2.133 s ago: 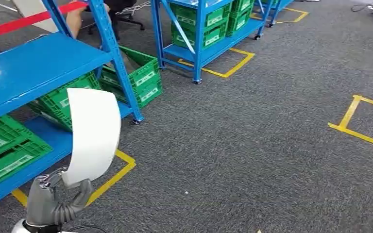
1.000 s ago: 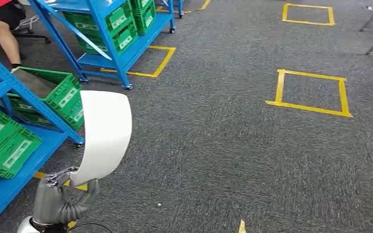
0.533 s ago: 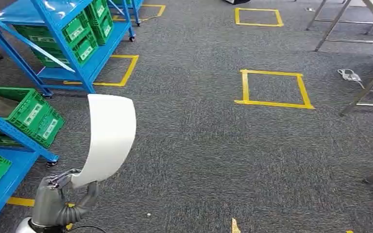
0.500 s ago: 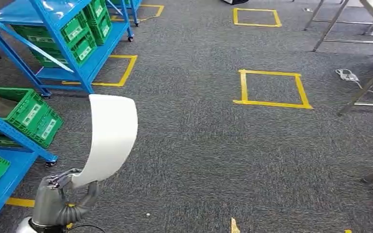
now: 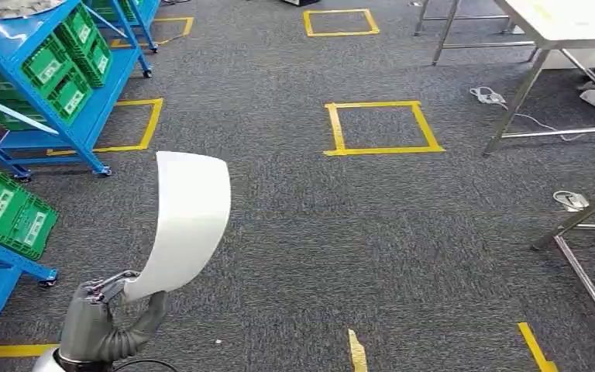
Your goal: Take the parts from the cabinet and place them on the table.
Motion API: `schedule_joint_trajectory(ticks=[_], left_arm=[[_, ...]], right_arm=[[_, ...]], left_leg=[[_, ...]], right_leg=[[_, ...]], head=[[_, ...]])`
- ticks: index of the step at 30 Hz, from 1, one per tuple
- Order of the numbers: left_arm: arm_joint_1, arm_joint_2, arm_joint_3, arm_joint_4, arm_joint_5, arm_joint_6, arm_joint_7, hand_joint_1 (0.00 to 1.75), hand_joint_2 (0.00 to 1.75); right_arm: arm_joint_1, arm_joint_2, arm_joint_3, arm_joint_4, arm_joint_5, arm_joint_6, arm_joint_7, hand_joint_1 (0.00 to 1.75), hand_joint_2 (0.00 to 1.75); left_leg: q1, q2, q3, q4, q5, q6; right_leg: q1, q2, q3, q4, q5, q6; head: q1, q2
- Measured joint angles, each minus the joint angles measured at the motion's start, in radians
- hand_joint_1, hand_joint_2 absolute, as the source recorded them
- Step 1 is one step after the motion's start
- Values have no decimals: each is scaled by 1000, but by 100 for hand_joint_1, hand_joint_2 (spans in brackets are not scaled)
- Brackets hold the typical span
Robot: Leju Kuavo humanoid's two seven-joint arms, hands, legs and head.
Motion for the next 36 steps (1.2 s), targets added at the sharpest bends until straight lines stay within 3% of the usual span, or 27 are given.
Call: schedule_joint_trajectory(ticks=[2, 3, 4, 5, 7, 8, 9, 12, 13, 14, 15, 17, 18, 19, 20, 21, 22, 23, 25, 28, 29, 30, 31, 33, 34, 35, 36], left_arm=[[0, 0, 0, 0, 0, -20, 0, 175, 175], [-1, -1, 0, 0, 0, -26, 0, 175, 175], [-1, -3, 1, 0, 0, -34, 0, 175, 175], [-1, -3, 1, 0, 0, -39, 0, 175, 175], [-2, -6, 5, 0, 0, -42, 0, 175, 175], [-2, -6, 6, 0, 0, -43, 0, 175, 175], [0, -6, 8, 0, 0, -45, 0, 175, 175], [-6, -8, 12, 0, 8, -48, -1, 175, 175], [-8, -10, 12, 0, 13, -48, -1, 175, 175], [-7, -12, 12, 0, 14, -51, -1, 175, 175], [-6, -13, 13, 0, 15, -51, -1, 175, 175], [-5, -13, 14, 1, 16, -51, -1, 175, 175], [-5, -13, 14, 1, 16, -51, -1, 175, 175], [-5, -14, 14, 1, 16, -51, -1, 175, 175], [-5, -14, 14, 1, 16, -51, -1, 175, 175], [-5, -15, 14, 2, 16, -51, -1, 175, 175], [-5, -15, 14, 2, 16, -51, -1, 175, 175], [-5, -15, 14, 2, 16, -51, -1, 175, 175], [-6, -16, 14, 2, 18, -53, 0, 175, 175], [-9, -18, 14, 2, 30, -63, 3, 175, 175], [-11, -18, 14, 2, 34, -65, 3, 175, 175], [-10, -19, 16, 2, 35, -66, 3, 175, 175], [-9, -19, 19, 2, 38, -70, 3, 175, 175], [-8, -20, 22, 5, 43, -73, 2, 175, 175], [-8, -20, 22, 7, 44, -75, 3, 175, 175], [-8, -21, 22, 9, 45, -75, 2, 175, 175], [-8, -21, 23, 10, 45, -76, 2, 175, 175]], right_arm=[[-20, -4, -15, -25, 83, -1, 15, 0, 0], [-23, -4, -26, -36, 122, -1, 31, 0, 0], [-21, -4, -45, -50, 174, -1, 58, 0, 0], [-17, -4, -61, -59, 206, 0, 75, 0, 0], [-3, -2, -106, -81, 275, 5, 111, 0, 0], [3, 0, -126, -87, 302, 9, 126, 0, 0], [8, 7, -149, -91, 328, 14, 142, 0, 0], [40, 14, -209, -96, 371, 33, 162, 0, 0], [50, 14, -223, -96, 378, 37, 165, 0, 0], [60, 15, -235, -97, 382, 39, 166, 0, 0], [63, 15, -248, -97, 386, 40, 167, 0, 0], [63, 17, -264, -97, 387, 41, 168, 0, 0], [66, 18, -267, -97, 387, 41, 169, 0, 0], [72, 19, -272, -97, 386, 42, 169, 0, 0], [78, 19, -277, -97, 387, 42, 169, 0, 0], [81, 20, -281, -97, 386, 42, 170, 0, 0], [82, 20, -285, -97, 387, 42, 170, 0, 0], [80, 21, -286, -97, 387, 43, 170, 0, 0], [79, 26, -294, -97, 397, 48, 179, 0, 0], [97, 29, -309, -97, 426, 61, 200, 0, 0], [102, 30, -317, -97, 433, 65, 203, 0, 0], [101, 30, -322, -97, 438, 68, 207, 0, 0], [101, 32, -330, -97, 443, 70, 211, 0, 0], [103, 38, -342, -97, 446, 76, 216, 0, 0], [107, 40, -345, -96, 446, 77, 218, 0, 0], [113, 41, -351, -96, 447, 79, 220, 0, 0], [118, 45, -358, -95, 451, 82, 222, 0, 0]], left_leg=[[-5, -17, -58, 164, -83, 6], [-8, -19, -72, 210, -96, 11], [-12, -19, -63, 207, -80, 18], [-17, -21, -36, 166, -44, 27], [-30, -47, 51, -6, 51, 48], [-37, -91, 82, -71, 63, 61], [-30, -104, 91, -85, 64, 63], [-38, -76, 96, -111, 59, 67], [-27, -61, 104, -141, 61, 68], [-29, -49, 108, -151, 65, 69], [-28, -38, 107, -154, 68, 72], [-28, -11, 106, -153, 67, 72], [-28, 3, 105, -153, 66, 71], [-27, 14, 106, -153, 65, 69], [-25, 25, 107, -152, 64, 66], [-22, 36, 109, -150, 61, 61], [-18, 46, 111, -146, 56, 55], [-22, 57, 113, -140, 51, 45], [-26, 66, 112, -134, 46, 32], [-19, 87, 117, -133, 43, 18], [-14, 45, 111, -117, 25, 11], [-12, 8, 90, -65, -11, 12], [-13, -7, 55, 12, -49, 13], [-15, -17, -24, 176, -108, 18], [-16, -17, -41, 204, -103, 24], [-20, -19, -35, 183, -75, 32], [-26, -24, -8, 114, -25, 44]], right_leg=[[8, 21, -4, 1, 9, -7], [13, 31, -4, 2, 13, -10], [18, 43, -6, 2, 17, -11], [21, 54, -6, 3, 19, -12], [23, 74, 0, 4, 19, -12], [19, 84, -5, 3, 19, -11], [21, 97, -7, 6, 21, -7], [13, 125, -21, 1, 31, 10], [17, 118, -31, 6, 26, 13], [19, 65, -46, 20, 13, 15], [18, 31, -73, 74, -22, 22], [9, 17, -154, 233, -85, 34], [4, 17, -186, 294, -99, 41], [0, 15, -194, 303, -86, 46], [-5, 12, -178, 266, -54, 52], [-10, 2, -137, 185, -8, 58], [-15, -19, -82, 84, 37, 64], [-15, -61, -46, 8, 40, 74], [-5, -40, -37, 5, 39, 40], [-2, -16, -43, 8, 43, 18], [-4, -8, -43, 6, 45, 11], [-3, 0, -44, 7, 46, 4], [-1, 12, -45, 7, 44, -2], [8, 35, -46, 7, 42, -9], [13, 48, -44, 7, 42, -11], [17, 60, -40, 7, 41, -12], [19, 75, -37, 7, 40, -12]], head=[[-3, 0], [-3, 0], [-3, 0], [-3, 0], [-2, 0], [-3, 0], [0, 0], [-8, 0], [-7, 0], [-4, 0], [0, 0], [-1, 0], [-1, 0], [0, 0], [-1, 0], [-1, 0], [-1, 0], [0, 0], [-3, 0], [-5, 0], [-8, 0], [-10, 0], [-10, 0], [-11, 0], [-11, 0], [-11, 0], [-11, 0]])
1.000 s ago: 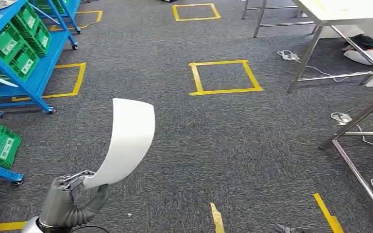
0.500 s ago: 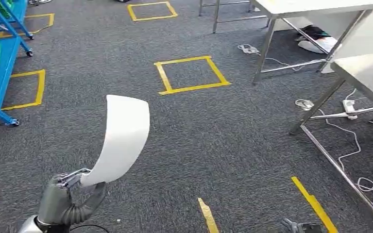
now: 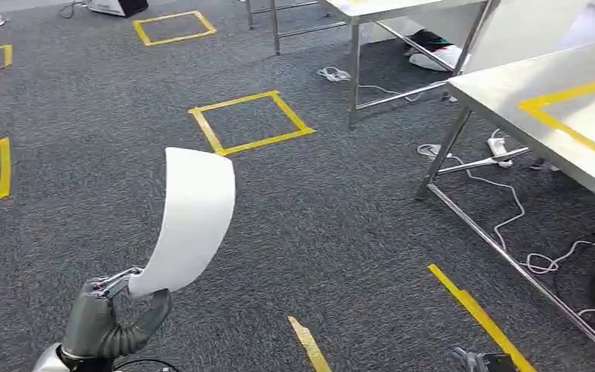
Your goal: Take the parts from the cabinet and place them on the table.
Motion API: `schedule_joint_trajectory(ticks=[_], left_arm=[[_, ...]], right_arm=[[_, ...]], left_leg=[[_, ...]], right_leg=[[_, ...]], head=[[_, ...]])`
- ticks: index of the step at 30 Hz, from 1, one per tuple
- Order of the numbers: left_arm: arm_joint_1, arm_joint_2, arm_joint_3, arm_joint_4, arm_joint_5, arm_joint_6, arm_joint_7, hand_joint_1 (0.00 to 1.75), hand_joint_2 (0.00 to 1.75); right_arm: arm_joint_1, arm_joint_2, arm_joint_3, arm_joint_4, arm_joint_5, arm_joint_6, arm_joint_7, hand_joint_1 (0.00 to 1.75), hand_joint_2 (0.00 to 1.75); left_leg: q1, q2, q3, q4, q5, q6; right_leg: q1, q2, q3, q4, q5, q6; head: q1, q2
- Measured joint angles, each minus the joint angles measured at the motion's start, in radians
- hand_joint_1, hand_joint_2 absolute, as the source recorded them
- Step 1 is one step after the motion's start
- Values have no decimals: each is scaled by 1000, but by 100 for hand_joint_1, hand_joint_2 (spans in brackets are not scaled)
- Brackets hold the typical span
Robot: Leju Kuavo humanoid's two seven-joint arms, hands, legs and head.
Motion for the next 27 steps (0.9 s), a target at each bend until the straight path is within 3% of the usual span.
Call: schedule_joint_trajectory(ticks=[1, 2, 3, 4, 5, 6, 7, 8, 9, 10, 12, 13, 14, 15, 16, 17, 18, 19, 20, 21, 22, 23, 24, 25, 26, 27], left_arm=[[0, 0, 0, 0, 1, -1, -1, 175, 175], [0, 0, 1, 0, 1, -3, -2, 175, 175], [-1, 0, 2, 0, 1, -3, -2, 175, 175], [0, -1, 3, 0, 1, -5, -3, 175, 175], [-1, -1, 4, 0, 1, -6, -3, 175, 175], [-2, -1, 5, 2, 1, -8, -3, 175, 175], [-3, -3, 5, 2, 1, -9, -3, 175, 175], [-3, -5, 5, 2, 1, -12, -3, 175, 175], [-3, -5, 6, 2, 1, -14, -4, 175, 175], [-4, -8, 6, 2, 1, -15, -5, 175, 175], [-2, -10, 5, 5, 0, -17, -6, 175, 175], [-2, -10, 5, 7, -1, -17, -6, 175, 175], [-2, -10, 5, 8, -1, -17, -6, 175, 175], [-2, -11, 5, 8, -1, -17, -6, 175, 175], [-2, -11, 5, 8, -1, -17, -6, 175, 175], [-2, -11, 5, 9, -1, -17, -6, 175, 175], [-3, -11, 5, 9, -1, -17, -8, 175, 175], [-4, -11, 5, 9, -1, -17, -8, 175, 175], [-4, -11, 5, 9, -1, -17, -10, 175, 175], [-5, -11, 5, 9, -3, -17, -11, 175, 175], [-6, -11, 5, 10, -3, -17, -13, 175, 175], [-9, -11, 5, 10, -4, -17, -14, 175, 175], [-10, -11, 5, 10, -4, -17, -16, 175, 175], [-11, -11, 5, 10, -4, -16, -21, 175, 175], [-10, -11, 3, 10, -3, -16, -23, 175, 175], [-9, -11, 3, 11, -2, -16, -25, 175, 175]], right_arm=[[2, 3, -4, 0, 4, 3, 2, 0, 0], [3, 5, -8, 0, 9, 5, 4, 0, 0], [5, 11, -12, 0, 12, 8, 8, 0, 0], [5, 13, -18, 0, 16, 9, 11, 0, 0], [11, 17, -23, 0, 21, 12, 15, 0, 0], [19, 18, -28, 1, 26, 16, 21, 0, 0], [22, 19, -30, 1, 31, 18, 25, 0, 0], [25, 19, -36, 2, 35, 19, 29, 0, 0], [26, 21, -44, 2, 43, 23, 32, 0, 0], [24, 21, -51, 2, 47, 26, 36, 0, 0], [25, 23, -61, 4, 55, 31, 42, 0, 0], [30, 24, -65, 5, 57, 32, 43, 0, 0], [36, 25, -68, 5, 58, 33, 44, 0, 0], [40, 25, -70, 6, 58, 35, 44, 0, 0], [42, 25, -73, 7, 59, 35, 44, 0, 0], [43, 26, -76, 7, 59, 35, 44, 0, 0], [41, 29, -76, 9, 59, 35, 45, 0, 0], [39, 31, -76, 9, 62, 35, 45, 0, 0], [40, 32, -79, 10, 63, 36, 48, 0, 0], [46, 34, -81, 10, 69, 39, 51, 0, 0], [50, 34, -83, 11, 75, 42, 54, 0, 0], [53, 34, -86, 12, 79, 45, 59, 0, 0], [55, 35, -92, 12, 84, 47, 61, 0, 0], [55, 35, -95, 14, 87, 52, 65, 0, 0], [53, 35, -100, 15, 92, 54, 68, 0, 0], [53, 38, -103, 16, 96, 57, 71, 0, 0]], left_leg=[[-6, -13, 38, -89, 49, 11], [-13, -40, 75, -177, 91, 21], [-15, -92, 92, -218, 82, 35], [-14, -82, 96, -237, 80, 29], [-20, -72, 97, -241, 79, 30], [-20, -61, 100, -251, 81, 36], [-17, -53, 110, -260, 82, 36], [-10, -39, 125, -269, 85, 35], [-10, -28, 134, -273, 84, 37], [-10, -14, 136, -273, 80, 38], [-10, 11, 140, -273, 69, 33], [-9, 22, 146, -272, 64, 30], [-8, 34, 155, -273, 56, 27], [-7, 45, 165, -272, 47, 24], [-4, 58, 181, -273, 35, 19], [-2, 72, 197, -273, 21, 13], [-7, 82, 207, -273, 12, 4], [-8, 89, 209, -272, 1, -2], [-10, 100, 214, -277, -10, -9], [-6, 105, 231, -269, -7, -17], [-3, 104, 234, -258, -2, -22], [4, 91, 217, -216, 9, -26], [7, 48, 185, -145, 23, -29], [9, 23, 133, -62, 25, -32], [9, 12, 71, 18, 2, -34], [8, 7, 15, 72, -56, -34]], right_leg=[[0, 12, 3, 0, 0, 0], [0, 24, 5, 0, -1, 0], [0, 33, 2, 2, -2, 2], [-4, 48, -5, 2, -2, 7], [-9, 59, -7, -4, 2, 16], [-7, 59, -9, 14, 21, 24], [-5, 62, -8, 14, 19, 27], [-3, 49, -20, 22, 6, 25], [3, 0, -32, 53, -15, 30], [1, -30, -71, 120, -49, 36], [-4, -53, -163, 267, -100, 40], [-7, -58, -192, 303, -102, 44], [-13, -61, -197, 289, -78, 51], [-17, -65, -177, 236, -35, 54], [-21, -78, -135, 139, 23, 56], [-25, -102, -92, 45, 68, 59], [-15, -136, -86, 30, 46, 60], [-13, -141, -87, 22, 10, 42], [-7, -133, -74, 24, 17, 31], [-11, -116, -81, 21, 15, 21], [-10, -105, -69, 21, 14, 13], [-11, -91, -41, 19, 6, 1], [-10, -88, -26, 18, 2, -6], [-10, -75, -15, 17, -6, -13], [-10, -62, -5, 17, -16, -17], [-9, -45, 9, 16, -28, -18]], head=[[1, 0], [0, 0], [2, 0], [0, 0], [0, 0], [-1, 0], [0, 0], [0, 0], [8, 0], [9, 0], [8, 0], [9, 0], [9, 0], [9, 0], [9, 0], [9, 0], [11, 0], [13, 0], [10, 0], [5, 0], [8, 0], [5, 0], [8, 0], [5, 0], [5, 0], [5, 0]])
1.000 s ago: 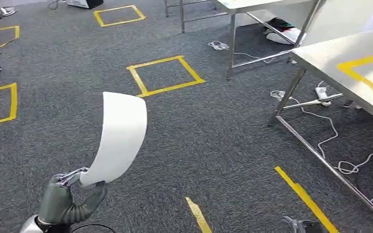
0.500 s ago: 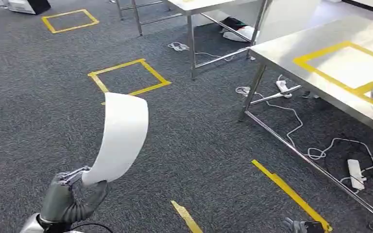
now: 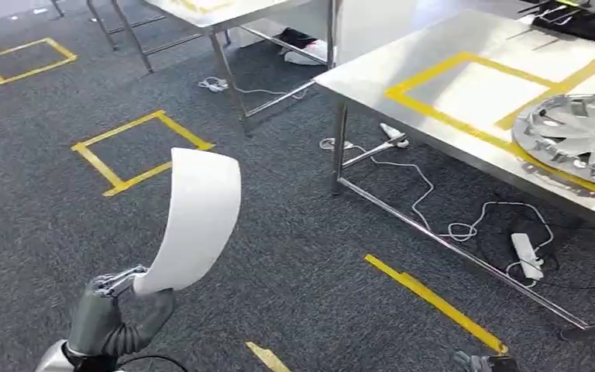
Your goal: Take the parts from the cabinet and place them on the table.
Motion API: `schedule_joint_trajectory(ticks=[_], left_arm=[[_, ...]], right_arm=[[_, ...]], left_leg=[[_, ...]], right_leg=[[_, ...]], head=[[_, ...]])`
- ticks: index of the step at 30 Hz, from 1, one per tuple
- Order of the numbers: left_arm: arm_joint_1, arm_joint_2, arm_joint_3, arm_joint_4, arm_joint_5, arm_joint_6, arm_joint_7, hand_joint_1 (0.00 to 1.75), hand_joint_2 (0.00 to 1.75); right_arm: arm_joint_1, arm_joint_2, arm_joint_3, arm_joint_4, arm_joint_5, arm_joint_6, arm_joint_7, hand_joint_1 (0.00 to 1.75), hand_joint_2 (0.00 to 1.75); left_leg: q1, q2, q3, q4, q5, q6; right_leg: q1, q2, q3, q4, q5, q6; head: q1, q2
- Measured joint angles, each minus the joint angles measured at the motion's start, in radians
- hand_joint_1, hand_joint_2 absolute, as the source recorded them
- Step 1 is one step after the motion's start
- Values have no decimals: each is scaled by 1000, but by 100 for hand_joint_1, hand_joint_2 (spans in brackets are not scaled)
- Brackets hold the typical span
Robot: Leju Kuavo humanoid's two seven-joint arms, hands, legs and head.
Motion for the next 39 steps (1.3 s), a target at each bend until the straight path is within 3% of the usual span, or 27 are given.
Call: schedule_joint_trajectory(ticks=[2, 3, 4, 5, 6, 7, 8, 10, 11, 13, 14, 17, 18, 19, 21, 22, 23, 24, 26, 27, 29, 31, 32, 34, 36, 37, 39], left_arm=[[0, 0, -1, 1, -1, 1, -5, 175, 175], [0, 0, -1, 1, -3, 0, -5, 175, 175], [-1, 0, -2, 1, -5, 0, -5, 175, 175], [-1, 0, -3, 1, -11, -1, -6, 175, 175], [-1, 1, -3, 1, -15, -3, -6, 175, 175], [-1, 1, -3, 1, -19, -8, -8, 175, 175], [1, 3, -5, 1, -21, -13, -12, 175, 175], [-8, 3, -7, 1, -24, -19, -22, 175, 175], [-15, 3, -11, 1, -27, -20, -30, 175, 175], [-17, 4, -16, 1, -29, -20, -43, 175, 175], [-16, 5, -18, 1, -30, -20, -49, 175, 175], [-17, 6, -25, 5, -30, -20, -54, 175, 175], [-17, 6, -26, 5, -30, -19, -56, 175, 175], [-17, 7, -28, 6, -31, -19, -59, 175, 175], [-17, 8, -32, 7, -32, -19, -61, 175, 175], [-19, 8, -32, 8, -33, -19, -62, 175, 175], [-20, 10, -33, 9, -33, -19, -64, 175, 175], [-21, 11, -34, 9, -33, -18, -64, 175, 175], [-22, 13, -36, 10, -34, -18, -64, 175, 175], [-25, 14, -37, 10, -33, -18, -63, 175, 175], [-26, 16, -37, 10, -32, -19, -62, 175, 175], [-25, 17, -39, 12, -32, -19, -60, 175, 175], [-25, 19, -39, 14, -32, -20, -60, 175, 175], [-25, 20, -39, 16, -31, -20, -60, 175, 175], [-26, 21, -40, 16, -31, -20, -60, 175, 175], [-26, 21, -40, 16, -31, -20, -60, 175, 175], [-26, 23, -40, 16, -31, -20, -59, 175, 175]], right_arm=[[2, 3, -2, 3, 6, 3, 10, 0, 0], [5, 6, -2, 5, 10, 6, 16, 0, 0], [7, 8, -4, 6, 14, 7, 19, 0, 0], [7, 11, -5, 7, 18, 9, 24, 0, 0], [6, 13, -5, 8, 21, 11, 27, 0, 0], [3, 22, -5, 11, 23, 13, 31, 0, 0], [0, 25, -7, 14, 26, 15, 34, 0, 0], [3, 28, -12, 14, 34, 24, 34, 0, 0], [1, 27, -15, 16, 35, 25, 34, 0, 0], [-6, 28, -19, 20, 40, 31, 33, 0, 0], [-7, 28, -23, 23, 40, 33, 32, 0, 0], [-5, 28, -28, 32, 41, 35, 32, 0, 0], [-3, 28, -27, 34, 42, 37, 32, 0, 0], [-2, 28, -28, 36, 43, 37, 33, 0, 0], [-3, 28, -29, 39, 47, 38, 35, 0, 0], [-4, 28, -29, 40, 49, 38, 36, 0, 0], [-7, 30, -29, 42, 50, 39, 37, 0, 0], [-5, 30, -31, 43, 51, 40, 39, 0, 0], [-2, 33, -31, 45, 56, 40, 43, 0, 0], [-2, 33, -31, 45, 58, 40, 45, 0, 0], [-7, 33, -32, 45, 61, 41, 47, 0, 0], [-6, 33, -31, 45, 64, 41, 50, 0, 0], [-5, 33, -31, 46, 65, 41, 51, 0, 0], [-4, 33, -31, 47, 66, 41, 51, 0, 0], [-5, 33, -31, 47, 66, 41, 51, 0, 0], [-4, 35, -31, 47, 67, 41, 51, 0, 0], [-5, 38, -32, 47, 67, 41, 53, 0, 0]], left_leg=[[-2, -2, -64, 9, -100, 6], [-4, -4, -80, -17, -112, 11], [-9, -10, -86, -65, -84, 17], [-15, -22, -85, -127, -6, 24], [-20, -58, -86, -202, 144, 35], [-31, -85, -97, -257, 239, 43], [-35, -102, -88, -266, 237, 50], [-34, -78, -62, -281, 253, 56], [-29, -63, -46, -291, 251, 59], [-24, -43, -24, -306, 239, 64], [-23, -32, -18, -307, 230, 65], [-21, 0, 14, -307, 193, 64], [-19, 9, 28, -306, 181, 63], [-18, 19, 45, -306, 169, 61], [-15, 41, 76, -305, 145, 54], [-19, 46, 87, -302, 134, 46], [-20, 53, 88, -300, 126, 39], [-22, 61, 93, -299, 120, 33], [-18, 67, 106, -289, 117, 24], [-14, 47, 104, -276, 107, 16], [-6, 8, 59, -183, 49, 4], [-4, 3, -22, -31, -18, -1], [-5, 2, -51, 8, -24, 0], [-6, -2, -42, -49, 40, 9], [-12, -32, 17, -223, 156, 31], [-13, -67, 32, -263, 166, 45], [-16, -70, 33, -289, 154, 52]], right_leg=[[1, 31, 34, 0, -26, 0], [1, 45, 53, -1, -41, 0], [1, 59, 75, -1, -56, 2], [0, 70, 81, -3, -71, 4], [-4, 80, 92, -5, -85, 4], [-2, 95, 106, -2, -95, 12], [-3, 111, 114, -12, -112, 17], [-1, 123, 145, -3, -89, 24], [4, 120, 128, 12, -83, 30], [9, 13, 51, 136, -50, 40], [8, -6, 3, 194, -69, 46], [0, -15, -87, 248, -219, 60], [-1, -16, -94, 225, -218, 64], [-4, -21, -86, 172, -175, 67], [-7, -51, -50, 23, -22, 73], [-5, -87, -55, 15, 25, 64], [1, -91, -55, 9, -9, 51], [1, -80, -44, 10, 22, 41], [-4, -58, -38, 6, 19, 31], [-6, -49, -26, 3, 21, 27], [-8, -30, -25, 3, 20, 23], [-7, -9, -25, 4, 17, 19], [-5, 3, -23, 4, 16, 18], [-2, 26, -16, 4, 12, 17], [0, 50, -7, 3, 8, 18], [-4, 57, -10, 3, 8, 18], [-10, 77, -23, 2, 10, 32]], head=[[0, 0], [0, 0], [0, 0], [0, 0], [-3, 0], [-6, 0], [-6, 0], [-6, 0], [-11, 0], [-2, 0], [-2, 0], [-2, 0], [-2, 0], [-2, 0], [-2, 0], [-2, 0], [-1, 0], [-3, 0], [-2, 0], [-4, 0], [-6, 0], [-5, 0], [-5, 0], [-5, 0], [-5, 0], [-3, 0], [-8, 0]])
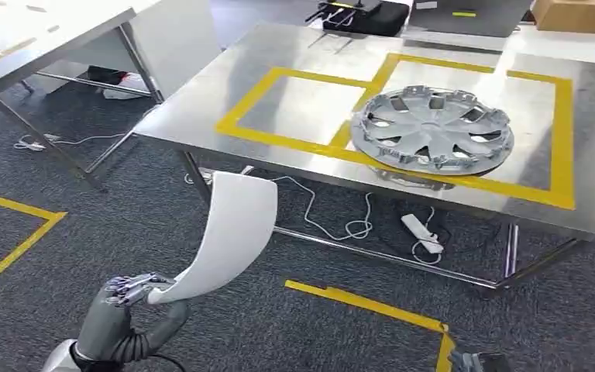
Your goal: Take the parts from the cabinet and place them on the table.
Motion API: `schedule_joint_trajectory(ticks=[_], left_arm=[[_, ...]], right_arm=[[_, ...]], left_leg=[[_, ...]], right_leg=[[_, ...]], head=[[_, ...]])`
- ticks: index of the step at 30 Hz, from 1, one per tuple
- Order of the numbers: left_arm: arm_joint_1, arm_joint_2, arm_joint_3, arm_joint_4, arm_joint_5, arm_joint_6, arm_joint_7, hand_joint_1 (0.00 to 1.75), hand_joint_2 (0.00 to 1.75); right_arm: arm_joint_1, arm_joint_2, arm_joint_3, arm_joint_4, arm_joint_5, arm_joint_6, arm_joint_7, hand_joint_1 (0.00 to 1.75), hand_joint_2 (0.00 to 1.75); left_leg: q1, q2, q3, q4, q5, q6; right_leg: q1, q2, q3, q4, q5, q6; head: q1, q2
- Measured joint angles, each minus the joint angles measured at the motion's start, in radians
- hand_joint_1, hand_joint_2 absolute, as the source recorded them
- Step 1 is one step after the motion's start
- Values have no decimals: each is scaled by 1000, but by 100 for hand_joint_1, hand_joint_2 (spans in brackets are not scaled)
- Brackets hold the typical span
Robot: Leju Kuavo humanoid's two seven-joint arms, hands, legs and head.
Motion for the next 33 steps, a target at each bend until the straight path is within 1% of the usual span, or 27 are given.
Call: schedule_joint_trajectory(ticks=[2, 3, 4, 5, 6, 7, 8, 9, 10, 11, 12, 13, 15, 17, 18, 19, 20, 22, 23, 24, 25, 27, 28, 29, 30, 31, 33], left_arm=[[-2, 0, 0, 0, 0, -1, 2, 175, 175], [-5, -2, -1, 0, 0, -5, 8, 175, 175], [-8, -4, -1, 0, -2, -13, 20, 175, 175], [-10, -5, 0, 0, -1, -21, 30, 175, 175], [-12, -8, 0, 1, -2, -30, 42, 175, 175], [-15, -13, 0, 5, -3, -42, 52, 175, 175], [-19, -16, 0, 11, -2, -51, 55, 175, 175], [-22, -21, 0, 17, 0, -59, 56, 175, 175], [-24, -25, 2, 23, 2, -64, 59, 175, 175], [-28, -30, 3, 29, 5, -71, 62, 175, 175], [-33, -34, 5, 34, 5, -79, 67, 175, 175], [-37, -39, 9, 38, 4, -87, 70, 175, 175], [-48, -46, 14, 46, -3, -103, 79, 175, 175], [-57, -53, 19, 53, -12, -116, 87, 175, 175], [-61, -56, 23, 56, -18, -121, 88, 175, 175], [-65, -58, 24, 58, -21, -124, 88, 175, 175], [-65, -61, 27, 59, -21, -124, 88, 175, 175], [-65, -64, 29, 63, -24, -129, 92, 175, 175], [-64, -65, 29, 66, -27, -132, 93, 175, 175], [-64, -67, 31, 68, -29, -134, 99, 175, 175], [-65, -70, 32, 71, -29, -140, 106, 175, 175], [-67, -74, 39, 76, -32, -149, 112, 175, 175], [-71, -77, 40, 78, -34, -153, 115, 175, 175], [-75, -78, 42, 84, -35, -159, 121, 175, 175], [-79, -83, 45, 84, -35, -161, 124, 175, 175], [-85, -87, 47, 86, -35, -166, 125, 175, 175], [-88, -92, 51, 89, -35, -170, 130, 175, 175]], right_arm=[[4, 2, 2, 0, 2, 1, 0, 0, 0], [5, 2, 2, 0, 3, 1, 1, 0, 0], [4, 2, 2, 0, 7, 2, 2, 0, 0], [0, 2, 2, 0, 10, 3, 6, 0, 0], [-6, 2, 2, 0, 12, 3, 12, 0, 0], [-7, 2, 3, 1, 16, 3, 16, 0, 0], [-4, 2, 3, 2, 20, 3, 19, 0, 0], [-1, 2, 4, 3, 22, 3, 21, 0, 0], [2, 2, 6, 4, 23, 4, 22, 0, 0], [3, 2, 9, 5, 24, 4, 23, 0, 0], [2, 1, 10, 5, 25, 4, 23, 0, 0], [-1, 1, 12, 5, 27, 4, 25, 0, 0], [-2, 1, 19, 6, 29, 6, 29, 0, 0], [0, -1, 35, 6, 46, 2, 32, 0, 0], [-1, -2, 43, 6, 51, -2, 34, 0, 0], [-1, -4, 48, 6, 56, -5, 35, 0, 0], [-5, -7, 55, 6, 59, -7, 37, 0, 0], [-14, -10, 66, 6, 64, -12, 39, 0, 0], [-16, -12, 71, 6, 64, -15, 42, 0, 0], [-16, -14, 76, 6, 64, -18, 45, 0, 0], [-17, -16, 82, 6, 64, -21, 46, 0, 0], [-18, -18, 90, 6, 60, -21, 47, 0, 0], [-18, -18, 94, 6, 56, -19, 45, 0, 0], [-27, -17, 102, 9, 53, -16, 42, 0, 0], [-32, -18, 105, 13, 51, -12, 38, 0, 0], [-35, -18, 107, 16, 50, -7, 34, 0, 0], [-38, -18, 114, 23, 46, -2, 30, 0, 0]], left_leg=[[-3, 14, 7, -12, 8, 4], [9, 30, 22, -39, 20, 1], [8, 39, 30, -49, 20, 4], [10, 49, 32, -52, 20, 8], [10, 61, 32, -52, 16, 6], [10, 73, 32, -51, 14, 6], [10, 84, 32, -50, 11, 4], [12, 93, 35, -50, 8, 1], [13, 102, 39, -49, 4, -2], [16, 113, 44, -46, -1, -8], [18, 122, 49, -41, -9, -14], [16, 130, 54, -36, -18, -24], [8, 134, 56, -30, -28, -34], [10, 144, 65, -30, -31, -40], [14, 141, 66, -27, -41, -47], [17, 109, 62, -4, -52, -52], [18, 86, 32, 58, -80, -54], [18, 73, -63, 229, -143, -57], [18, 72, -108, 297, -155, -56], [17, 72, -130, 314, -137, -52], [17, 71, -126, 281, -90, -46], [11, 68, -77, 126, 29, -27], [5, 62, -52, 58, 64, -11], [0, 60, -48, 59, 42, -3], [-7, 62, -28, 21, 24, 3], [-8, 63, -26, 10, 13, 4], [-3, 58, 5, -21, 11, 12]], right_leg=[[-3, 18, -3, -11, 2, 16], [-2, 0, -2, -3, -4, 15], [4, -47, -12, 17, -21, 19], [2, -73, -44, 74, -56, 24], [0, -85, -83, 149, -92, 31], [-3, -89, -122, 223, -121, 37], [-5, -91, -148, 269, -130, 43], [-7, -92, -148, 266, -113, 47], [-9, -96, -126, 222, -79, 51], [-11, -106, -81, 139, -33, 55], [-13, -126, -27, 40, 11, 58], [-9, -160, 2, -14, 0, 62], [-8, -138, 15, -17, -1, 34], [-4, -130, 14, -13, -8, 23], [-9, -125, 23, -16, -8, 15], [-9, -122, 28, -16, -11, 10], [-10, -120, 34, -16, -15, 3], [-8, -110, 43, -16, -26, -4], [-6, -104, 51, -16, -33, -4], [-5, -98, 61, -16, -41, -3], [-3, -90, 76, -16, -53, -1], [0, -83, 108, -18, -73, 0], [-5, -81, 105, -22, -83, 1], [0, -79, 109, -24, -90, 9], [-8, -75, 109, -30, -91, 17], [-10, -79, 119, -42, -87, 25], [-8, -86, 141, -39, -67, 39]], head=[[1, 0], [2, 0], [5, 0], [8, 0], [8, 0], [8, 0], [7, 0], [8, 0], [7, 0], [8, 0], [7, 0], [9, 0], [2, 0], [1, 0], [0, 0], [-1, 0], [-4, 0], [-5, 0], [-4, 0], [-4, 0], [-4, 0], [-4, 0], [-4, 0], [7, 0], [2, 0], [-5, 0], [-4, 0]])
